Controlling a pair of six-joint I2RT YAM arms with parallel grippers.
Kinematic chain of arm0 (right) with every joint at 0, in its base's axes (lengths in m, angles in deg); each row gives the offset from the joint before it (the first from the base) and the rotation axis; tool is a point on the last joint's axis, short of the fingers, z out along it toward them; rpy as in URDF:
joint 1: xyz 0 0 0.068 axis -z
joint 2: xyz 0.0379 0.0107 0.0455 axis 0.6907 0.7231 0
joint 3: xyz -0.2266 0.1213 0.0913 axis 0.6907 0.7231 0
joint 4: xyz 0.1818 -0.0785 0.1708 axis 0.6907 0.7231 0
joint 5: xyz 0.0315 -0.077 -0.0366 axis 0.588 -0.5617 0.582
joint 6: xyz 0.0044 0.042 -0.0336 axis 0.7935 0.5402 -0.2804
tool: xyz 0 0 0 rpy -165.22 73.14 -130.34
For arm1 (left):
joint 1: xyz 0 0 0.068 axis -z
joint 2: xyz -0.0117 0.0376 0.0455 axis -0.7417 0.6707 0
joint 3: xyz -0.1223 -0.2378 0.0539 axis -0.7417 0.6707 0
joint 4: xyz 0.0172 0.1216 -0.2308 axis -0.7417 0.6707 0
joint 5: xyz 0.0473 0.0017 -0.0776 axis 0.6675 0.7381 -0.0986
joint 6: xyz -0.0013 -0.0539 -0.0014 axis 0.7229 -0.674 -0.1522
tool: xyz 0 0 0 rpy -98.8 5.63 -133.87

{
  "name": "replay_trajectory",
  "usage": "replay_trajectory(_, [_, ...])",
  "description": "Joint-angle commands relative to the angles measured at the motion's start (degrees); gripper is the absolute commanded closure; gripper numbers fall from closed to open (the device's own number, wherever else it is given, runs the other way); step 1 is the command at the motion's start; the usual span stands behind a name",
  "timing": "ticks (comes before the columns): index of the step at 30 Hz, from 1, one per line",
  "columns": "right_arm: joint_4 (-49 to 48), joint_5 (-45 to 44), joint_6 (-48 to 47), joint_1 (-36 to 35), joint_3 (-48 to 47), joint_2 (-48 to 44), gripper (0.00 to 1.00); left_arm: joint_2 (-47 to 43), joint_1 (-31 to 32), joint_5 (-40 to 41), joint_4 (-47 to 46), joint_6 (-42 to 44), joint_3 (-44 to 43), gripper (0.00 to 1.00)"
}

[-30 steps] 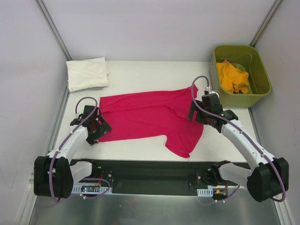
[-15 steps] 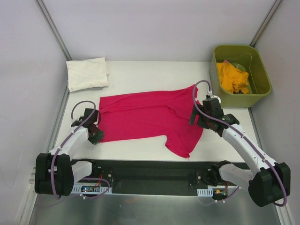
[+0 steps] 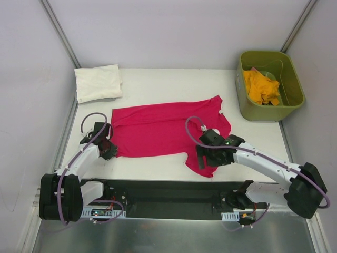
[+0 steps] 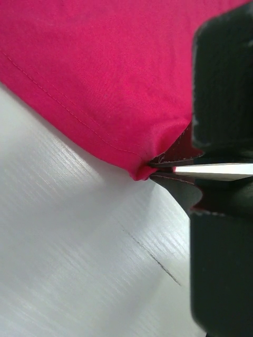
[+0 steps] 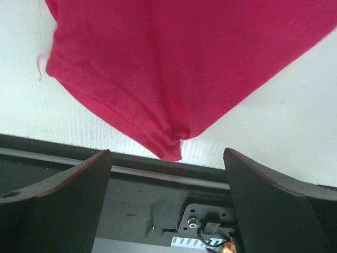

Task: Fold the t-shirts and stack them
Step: Grap the side of the flattened tshirt closest away from the robot with both arms

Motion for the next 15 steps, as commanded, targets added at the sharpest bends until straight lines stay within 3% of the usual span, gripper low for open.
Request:
replay_trajectory(1, [-3.13,5.09,4.83,-2.72,3.0,3.87,0.16,-1.83,-0.57,-2.15,-0.79,1.22,0.63,1.0])
replay_trajectory(11, [-4.92,7.39,7.55,-3.07,4.32,13.63,0.38,-2.09,-0.57,-3.03,-0.71,2.71,0.54,1.0])
replay_trajectory(14, [-4.39,5.99,8.95,-3.16,4.85,14.25,0.54,-2.61,-0.57,-3.12,-0.79,2.54,0.72,1.0])
replay_trajectory(15, [-4.3,5.29,9.13,-2.98,4.42,14.25,0.64,-2.71,-0.57,-3.12,-0.8,2.62,0.63,1.0])
